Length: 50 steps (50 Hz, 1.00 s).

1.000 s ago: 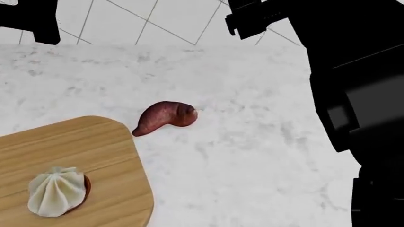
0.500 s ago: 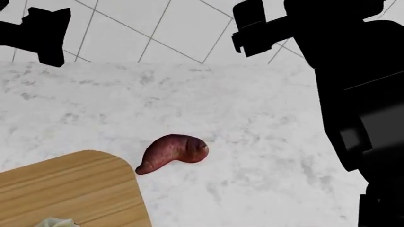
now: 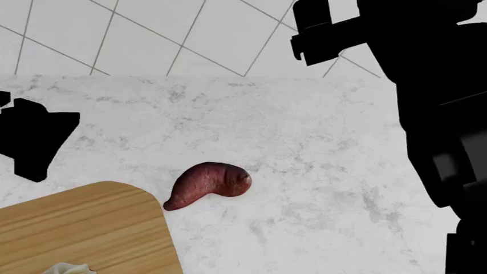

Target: Clear the non-vegetable object off the cutting board and place the vegetables onto it.

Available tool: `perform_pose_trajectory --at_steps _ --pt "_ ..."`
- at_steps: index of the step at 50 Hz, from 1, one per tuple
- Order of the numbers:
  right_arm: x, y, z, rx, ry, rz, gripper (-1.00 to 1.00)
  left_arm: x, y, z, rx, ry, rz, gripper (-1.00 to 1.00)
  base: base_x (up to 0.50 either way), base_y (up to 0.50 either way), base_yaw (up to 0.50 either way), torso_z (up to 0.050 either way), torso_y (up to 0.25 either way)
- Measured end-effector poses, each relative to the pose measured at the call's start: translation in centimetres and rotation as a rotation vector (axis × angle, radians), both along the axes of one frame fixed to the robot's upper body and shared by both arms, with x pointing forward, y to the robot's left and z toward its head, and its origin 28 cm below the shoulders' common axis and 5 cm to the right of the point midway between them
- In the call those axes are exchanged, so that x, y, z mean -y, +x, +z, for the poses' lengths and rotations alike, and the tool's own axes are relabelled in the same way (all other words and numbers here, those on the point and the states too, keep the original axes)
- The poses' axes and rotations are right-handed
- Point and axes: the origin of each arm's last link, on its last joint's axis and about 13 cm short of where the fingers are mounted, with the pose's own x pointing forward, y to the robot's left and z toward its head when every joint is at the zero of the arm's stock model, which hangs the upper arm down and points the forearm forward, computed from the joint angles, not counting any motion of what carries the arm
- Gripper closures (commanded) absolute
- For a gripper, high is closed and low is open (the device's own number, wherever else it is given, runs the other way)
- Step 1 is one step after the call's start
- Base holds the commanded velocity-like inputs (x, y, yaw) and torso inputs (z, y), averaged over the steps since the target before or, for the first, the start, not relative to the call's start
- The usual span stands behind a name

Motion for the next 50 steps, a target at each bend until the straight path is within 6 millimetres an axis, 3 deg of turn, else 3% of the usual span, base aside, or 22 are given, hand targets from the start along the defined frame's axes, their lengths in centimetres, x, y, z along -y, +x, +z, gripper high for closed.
perform_pose_trajectory --at_steps 18,50 --pt "-0.1 0.0 -0.2 -0.008 0.002 0.002 -1.0 -0.5 -3.0 -0.5 -0.224 0.024 0.02 -1.0 0.0 0.0 0.0 0.0 0.0" --pt "0.2 -0.2 -0.8 -0.023 -0.004 0.004 -1.0 0.3 -3.8 -3.0 -0.375 0.047 -0.031 -1.0 0.0 0.0 0.0 0.0 0.0"
